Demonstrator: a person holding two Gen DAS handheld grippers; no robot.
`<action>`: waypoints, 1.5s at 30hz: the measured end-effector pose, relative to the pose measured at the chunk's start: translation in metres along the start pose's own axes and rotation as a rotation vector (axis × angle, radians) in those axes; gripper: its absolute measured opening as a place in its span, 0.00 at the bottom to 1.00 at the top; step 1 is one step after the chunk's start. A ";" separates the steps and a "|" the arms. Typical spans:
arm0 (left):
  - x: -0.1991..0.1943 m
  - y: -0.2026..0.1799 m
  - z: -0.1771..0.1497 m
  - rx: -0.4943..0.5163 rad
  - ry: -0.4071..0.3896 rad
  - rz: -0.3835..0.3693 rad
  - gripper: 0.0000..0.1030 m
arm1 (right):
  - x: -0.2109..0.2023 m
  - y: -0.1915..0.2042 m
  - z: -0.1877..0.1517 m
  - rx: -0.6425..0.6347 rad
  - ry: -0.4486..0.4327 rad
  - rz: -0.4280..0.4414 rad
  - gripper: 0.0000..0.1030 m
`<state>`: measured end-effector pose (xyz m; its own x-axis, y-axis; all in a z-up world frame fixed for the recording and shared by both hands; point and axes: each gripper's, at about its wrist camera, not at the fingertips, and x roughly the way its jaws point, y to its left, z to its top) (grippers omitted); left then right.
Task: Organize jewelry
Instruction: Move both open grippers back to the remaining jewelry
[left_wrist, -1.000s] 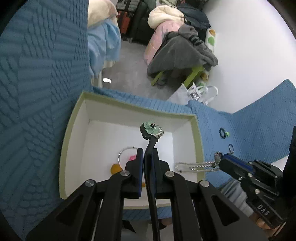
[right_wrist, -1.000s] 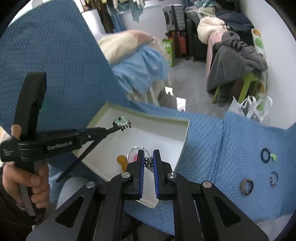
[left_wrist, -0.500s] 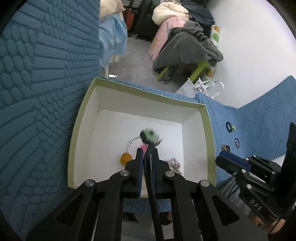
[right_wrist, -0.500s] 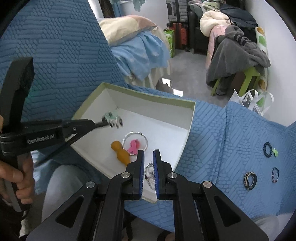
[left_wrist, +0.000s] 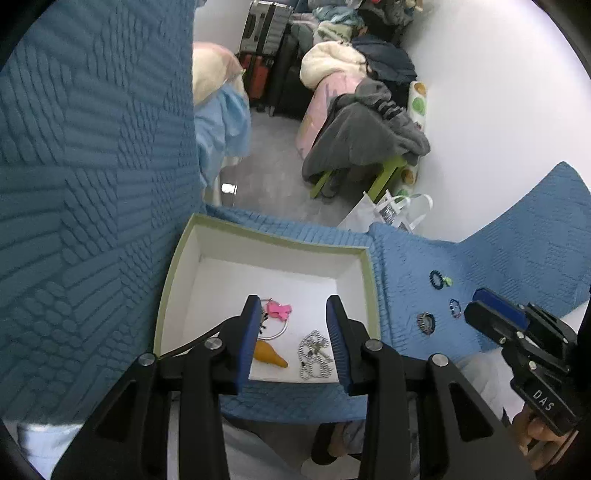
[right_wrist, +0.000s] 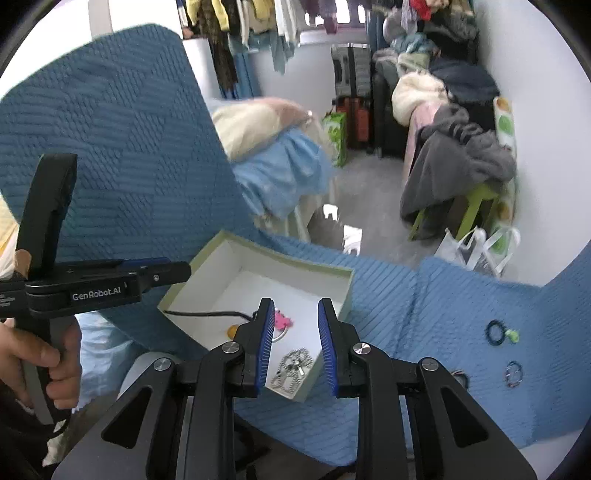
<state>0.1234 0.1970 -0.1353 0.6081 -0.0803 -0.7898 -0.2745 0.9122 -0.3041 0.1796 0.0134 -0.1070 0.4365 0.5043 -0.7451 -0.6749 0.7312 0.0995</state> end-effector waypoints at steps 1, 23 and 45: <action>-0.006 -0.005 0.001 0.005 -0.009 -0.003 0.36 | -0.007 -0.002 0.001 -0.003 -0.014 -0.006 0.21; -0.023 -0.139 -0.009 0.151 -0.062 -0.117 0.36 | -0.107 -0.095 -0.038 0.094 -0.139 -0.153 0.21; 0.149 -0.241 -0.048 0.164 0.174 -0.210 0.36 | -0.068 -0.299 -0.143 0.250 0.038 -0.281 0.21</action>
<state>0.2447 -0.0540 -0.2056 0.4979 -0.3281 -0.8028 -0.0243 0.9201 -0.3910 0.2669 -0.3049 -0.1804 0.5583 0.2537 -0.7899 -0.3637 0.9306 0.0419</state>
